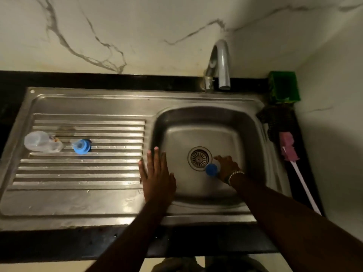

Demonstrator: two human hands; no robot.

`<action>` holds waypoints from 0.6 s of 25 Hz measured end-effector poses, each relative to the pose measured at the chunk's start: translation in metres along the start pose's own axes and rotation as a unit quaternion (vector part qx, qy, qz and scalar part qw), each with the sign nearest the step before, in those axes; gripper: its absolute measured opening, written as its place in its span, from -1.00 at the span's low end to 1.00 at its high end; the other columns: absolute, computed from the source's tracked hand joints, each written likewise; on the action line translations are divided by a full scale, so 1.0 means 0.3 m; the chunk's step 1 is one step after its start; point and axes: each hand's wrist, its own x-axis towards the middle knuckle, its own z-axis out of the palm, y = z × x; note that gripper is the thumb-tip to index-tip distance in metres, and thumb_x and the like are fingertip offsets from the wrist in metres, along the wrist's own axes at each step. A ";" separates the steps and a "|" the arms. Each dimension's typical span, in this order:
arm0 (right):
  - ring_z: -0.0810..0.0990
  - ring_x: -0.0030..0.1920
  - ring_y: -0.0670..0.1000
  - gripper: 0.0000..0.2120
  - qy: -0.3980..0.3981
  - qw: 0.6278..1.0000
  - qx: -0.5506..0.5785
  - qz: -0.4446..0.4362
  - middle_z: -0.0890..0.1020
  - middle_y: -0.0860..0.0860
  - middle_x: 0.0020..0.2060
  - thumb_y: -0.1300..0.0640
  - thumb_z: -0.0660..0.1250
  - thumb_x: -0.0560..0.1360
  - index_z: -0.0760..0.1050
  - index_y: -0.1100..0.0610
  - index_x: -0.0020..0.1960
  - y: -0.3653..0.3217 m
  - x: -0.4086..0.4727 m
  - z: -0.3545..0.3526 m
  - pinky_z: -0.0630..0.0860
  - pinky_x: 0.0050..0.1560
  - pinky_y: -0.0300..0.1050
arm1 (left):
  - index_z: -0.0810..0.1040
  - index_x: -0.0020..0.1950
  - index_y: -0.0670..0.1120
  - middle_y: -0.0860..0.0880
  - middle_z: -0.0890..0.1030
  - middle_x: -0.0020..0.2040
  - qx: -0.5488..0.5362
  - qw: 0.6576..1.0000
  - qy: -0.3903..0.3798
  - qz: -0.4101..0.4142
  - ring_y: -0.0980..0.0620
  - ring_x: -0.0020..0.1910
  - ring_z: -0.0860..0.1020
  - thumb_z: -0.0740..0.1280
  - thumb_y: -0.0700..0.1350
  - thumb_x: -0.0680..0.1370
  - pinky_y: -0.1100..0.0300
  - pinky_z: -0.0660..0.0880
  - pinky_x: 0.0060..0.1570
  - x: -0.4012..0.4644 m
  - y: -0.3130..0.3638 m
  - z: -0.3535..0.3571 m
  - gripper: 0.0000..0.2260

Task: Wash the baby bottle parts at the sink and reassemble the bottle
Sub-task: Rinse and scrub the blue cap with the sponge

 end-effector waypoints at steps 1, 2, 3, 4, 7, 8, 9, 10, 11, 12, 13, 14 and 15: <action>0.50 0.29 0.29 -0.36 -0.032 0.999 0.005 -0.024 0.32 0.16 0.40 0.07 0.48 0.47 0.32 -0.09 0.49 0.013 0.024 0.036 0.46 0.36 0.10 | 0.12 0.67 -0.10 -0.14 -0.05 0.69 0.007 1.000 -0.001 0.000 -0.13 0.67 -0.12 0.30 0.15 0.55 -0.26 -0.13 0.58 -0.004 0.004 0.012 -0.24; 0.51 0.28 0.30 -0.44 -0.049 0.998 0.017 -0.042 0.33 0.18 0.39 0.10 0.46 0.49 0.38 -0.09 0.44 0.011 0.044 0.068 0.46 0.36 0.09 | 0.13 0.66 -0.10 -0.14 -0.04 0.69 0.009 1.000 0.007 0.001 -0.14 0.67 -0.12 0.30 0.15 0.54 -0.26 -0.13 0.58 -0.005 0.002 0.022 -0.24; 0.51 0.27 0.31 -0.56 -0.049 0.997 0.036 -0.049 0.34 0.20 0.38 0.13 0.42 0.52 0.44 -0.10 0.35 -0.001 0.054 0.088 0.47 0.34 0.08 | 0.14 0.66 -0.10 -0.14 -0.03 0.69 0.012 1.000 0.013 0.002 -0.14 0.67 -0.11 0.30 0.15 0.53 -0.27 -0.12 0.58 -0.006 0.000 0.031 -0.23; 0.51 0.27 0.30 -0.64 -0.035 0.997 0.044 -0.052 0.35 0.21 0.38 0.15 0.38 0.54 0.46 -0.10 0.29 -0.011 0.066 0.100 0.49 0.30 0.06 | 0.14 0.66 -0.11 -0.15 -0.03 0.68 0.023 1.000 0.013 0.005 -0.14 0.67 -0.11 0.30 0.15 0.53 -0.27 -0.12 0.58 -0.004 0.003 0.038 -0.23; 0.55 0.22 0.27 -0.62 0.020 0.995 0.083 -0.051 0.46 0.20 0.31 0.12 0.35 0.56 0.45 0.03 0.37 -0.045 0.074 0.089 0.50 0.18 -0.01 | 0.16 0.66 -0.09 -0.13 -0.01 0.69 0.027 1.000 -0.001 -0.013 -0.13 0.66 -0.13 0.34 0.16 0.51 -0.26 -0.20 0.58 0.011 0.023 0.030 -0.21; 0.58 0.18 0.24 -0.64 0.035 0.988 0.138 -0.054 0.52 0.19 0.26 0.08 0.39 0.55 0.47 0.05 0.33 -0.058 0.048 0.062 0.52 0.13 -0.02 | 0.17 0.65 -0.07 -0.12 -0.01 0.69 0.003 0.999 -0.014 -0.037 -0.12 0.66 -0.16 0.36 0.17 0.50 -0.22 -0.26 0.57 0.018 0.041 0.015 -0.21; 0.61 0.11 0.20 -0.67 0.044 0.971 0.230 -0.054 0.58 0.18 0.21 0.05 0.42 0.54 0.49 0.07 0.27 -0.069 0.013 0.028 0.56 0.05 -0.04 | 0.18 0.64 -0.04 -0.11 0.01 0.69 -0.031 0.997 -0.025 -0.061 -0.12 0.66 -0.16 0.37 0.20 0.50 -0.17 -0.29 0.57 0.026 0.071 -0.002 -0.21; 0.63 0.03 0.14 -0.70 0.036 0.942 0.327 -0.060 0.62 0.17 0.16 0.03 0.42 0.55 0.50 0.09 0.23 -0.083 -0.037 -0.017 0.59 -0.09 -0.08 | 0.21 0.63 -0.02 -0.11 0.08 0.67 -0.083 0.993 -0.030 -0.077 -0.13 0.66 -0.10 0.40 0.22 0.49 -0.13 -0.24 0.57 0.040 0.114 -0.029 -0.22; 0.63 -0.08 0.08 -0.73 -0.002 0.903 0.424 -0.064 0.63 0.16 0.12 0.03 0.38 0.59 0.49 0.11 0.22 -0.100 -0.095 -0.065 0.57 -0.25 -0.16 | 0.27 0.60 -0.01 -0.12 0.21 0.63 -0.165 0.982 -0.037 -0.080 -0.15 0.64 0.05 0.44 0.23 0.48 -0.10 -0.08 0.58 0.057 0.155 -0.043 -0.23; 0.61 -0.16 0.02 -0.76 -0.044 0.863 0.498 -0.072 0.62 0.16 0.09 0.05 0.32 0.63 0.47 0.14 0.24 -0.108 -0.163 -0.114 0.51 -0.37 -0.24 | 0.35 0.55 -0.03 -0.12 0.36 0.54 -0.279 0.956 -0.049 -0.073 -0.14 0.56 0.26 0.49 0.21 0.47 -0.05 0.17 0.54 0.068 0.205 -0.068 -0.27; 0.60 -0.19 -0.01 -0.76 -0.077 0.830 0.545 -0.090 0.62 0.15 0.05 0.05 0.25 0.67 0.47 0.16 0.26 -0.102 -0.232 -0.186 0.49 -0.41 -0.28 | 0.44 0.47 -0.04 -0.09 0.48 0.44 -0.393 0.915 -0.051 -0.072 -0.06 0.42 0.45 0.52 0.19 0.45 0.05 0.39 0.41 0.088 0.274 -0.117 -0.33; 0.60 -0.17 -0.02 -0.75 -0.100 0.818 0.556 -0.110 0.62 0.12 0.02 0.04 0.20 0.68 0.48 0.16 0.26 -0.100 -0.286 -0.238 0.52 -0.38 -0.28 | 0.51 0.38 -0.03 -0.07 0.55 0.34 -0.473 0.875 -0.059 -0.084 0.01 0.26 0.56 0.55 0.16 0.43 0.14 0.52 0.22 0.105 0.325 -0.151 -0.41; 0.61 -0.13 -0.03 -0.74 -0.105 0.815 0.556 -0.124 0.63 0.08 0.01 0.02 0.16 0.70 0.49 0.13 0.24 -0.096 -0.319 -0.287 0.54 -0.30 -0.26 | 0.55 0.29 -0.01 -0.07 0.60 0.25 -0.520 0.847 -0.058 -0.092 0.04 0.14 0.61 0.57 0.13 0.42 0.20 0.57 0.08 0.128 0.368 -0.187 -0.49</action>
